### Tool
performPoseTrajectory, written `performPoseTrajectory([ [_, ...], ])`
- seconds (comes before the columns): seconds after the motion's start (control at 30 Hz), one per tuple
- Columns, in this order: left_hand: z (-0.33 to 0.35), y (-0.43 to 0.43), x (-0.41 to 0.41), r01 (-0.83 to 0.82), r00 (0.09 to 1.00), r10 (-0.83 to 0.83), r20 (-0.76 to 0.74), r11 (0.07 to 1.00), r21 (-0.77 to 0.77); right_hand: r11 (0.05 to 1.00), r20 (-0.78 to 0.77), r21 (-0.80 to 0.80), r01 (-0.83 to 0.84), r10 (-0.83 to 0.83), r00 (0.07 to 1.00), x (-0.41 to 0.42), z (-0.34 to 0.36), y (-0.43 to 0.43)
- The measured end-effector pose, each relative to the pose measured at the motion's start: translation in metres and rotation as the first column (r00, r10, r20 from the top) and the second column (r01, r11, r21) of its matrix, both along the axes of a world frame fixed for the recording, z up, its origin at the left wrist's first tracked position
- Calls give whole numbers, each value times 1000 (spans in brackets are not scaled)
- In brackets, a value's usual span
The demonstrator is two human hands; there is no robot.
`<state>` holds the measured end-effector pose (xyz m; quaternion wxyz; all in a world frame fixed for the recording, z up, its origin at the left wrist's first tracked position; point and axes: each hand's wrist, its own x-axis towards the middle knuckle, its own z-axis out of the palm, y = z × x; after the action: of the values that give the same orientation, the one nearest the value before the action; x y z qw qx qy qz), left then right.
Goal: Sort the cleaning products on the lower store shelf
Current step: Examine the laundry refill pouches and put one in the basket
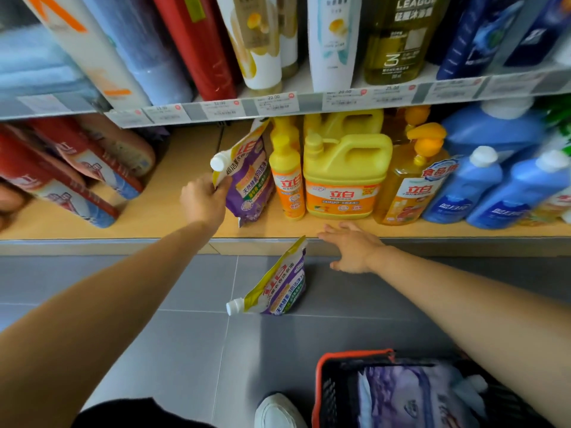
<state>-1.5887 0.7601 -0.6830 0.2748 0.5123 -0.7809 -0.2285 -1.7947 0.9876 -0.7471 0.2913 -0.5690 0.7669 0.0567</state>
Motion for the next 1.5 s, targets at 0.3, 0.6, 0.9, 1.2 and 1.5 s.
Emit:
performPoseTrajectory([
  [0.3,60,51,67,-7,1000,9,25,995,-95,988,100,153,28,-43,994,7,26,-1],
  [0.6,137,100,105,26,993,-41,-111,991,-134,769,648,-397,501,-152,746,31,135,36],
  [0.9,199,193,70,329,930,-342,-134,938,-114,509,335,-818,268,41,941,54,271,114],
  [1.2,159,305,1,533,814,-474,-335,839,107,585,419,-738,337,6,908,3,261,214],
  [1.5,116,366,-44,739,669,-630,-394,618,267,539,414,-725,429,-156,897,-25,233,285],
])
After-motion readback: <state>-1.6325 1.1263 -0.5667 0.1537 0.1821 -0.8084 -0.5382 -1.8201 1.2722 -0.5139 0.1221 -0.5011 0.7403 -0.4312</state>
